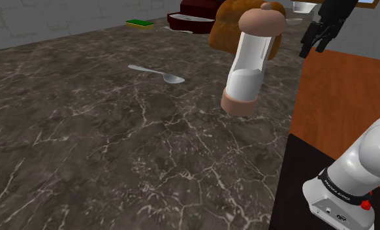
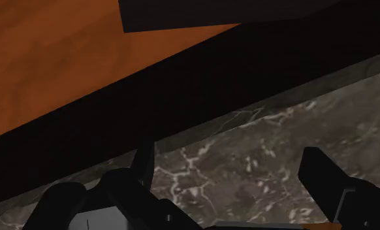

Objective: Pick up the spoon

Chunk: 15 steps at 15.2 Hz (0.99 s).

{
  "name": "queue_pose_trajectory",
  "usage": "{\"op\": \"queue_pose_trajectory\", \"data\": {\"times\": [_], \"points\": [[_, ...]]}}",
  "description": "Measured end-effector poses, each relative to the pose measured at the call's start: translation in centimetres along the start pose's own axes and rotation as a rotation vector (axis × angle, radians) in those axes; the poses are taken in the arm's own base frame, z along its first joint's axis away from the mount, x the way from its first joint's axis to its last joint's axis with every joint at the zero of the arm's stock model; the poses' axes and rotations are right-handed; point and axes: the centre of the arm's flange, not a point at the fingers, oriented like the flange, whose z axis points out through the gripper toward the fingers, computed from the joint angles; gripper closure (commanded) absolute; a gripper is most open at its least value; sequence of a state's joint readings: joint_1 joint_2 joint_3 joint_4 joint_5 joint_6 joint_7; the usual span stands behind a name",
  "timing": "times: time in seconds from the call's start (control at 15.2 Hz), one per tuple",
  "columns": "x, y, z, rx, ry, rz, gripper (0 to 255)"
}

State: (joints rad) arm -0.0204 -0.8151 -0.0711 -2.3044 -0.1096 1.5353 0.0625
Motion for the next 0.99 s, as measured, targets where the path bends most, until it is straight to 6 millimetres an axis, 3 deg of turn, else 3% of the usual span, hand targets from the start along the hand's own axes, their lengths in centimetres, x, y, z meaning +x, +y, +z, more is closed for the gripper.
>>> {"op": "queue_pose_trajectory", "data": {"times": [0.2,0.99], "points": [[0.5,-1.5,0.1,0.006,0.005,-0.008,0],[6.0,-14.9,0.0,0.067,0.053,-0.083,0]]}}
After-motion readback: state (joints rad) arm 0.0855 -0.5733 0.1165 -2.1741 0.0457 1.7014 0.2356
